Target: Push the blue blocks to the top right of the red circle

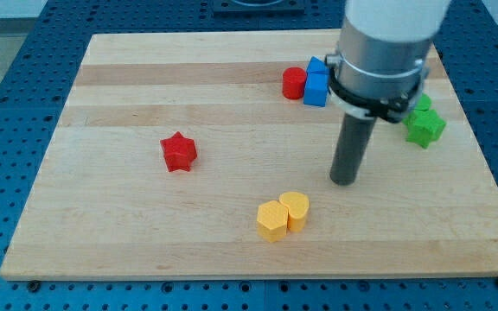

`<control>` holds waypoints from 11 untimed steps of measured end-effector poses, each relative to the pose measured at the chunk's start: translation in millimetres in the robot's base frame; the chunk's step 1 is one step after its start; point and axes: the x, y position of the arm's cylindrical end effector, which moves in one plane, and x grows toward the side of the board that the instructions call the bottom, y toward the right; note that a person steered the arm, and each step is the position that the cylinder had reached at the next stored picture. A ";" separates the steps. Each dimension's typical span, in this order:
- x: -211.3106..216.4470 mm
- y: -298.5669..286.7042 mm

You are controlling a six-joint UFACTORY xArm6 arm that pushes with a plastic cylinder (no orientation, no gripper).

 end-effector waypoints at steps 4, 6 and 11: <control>-95.9 -26.1; -121.6 -26.1; -140.4 1.0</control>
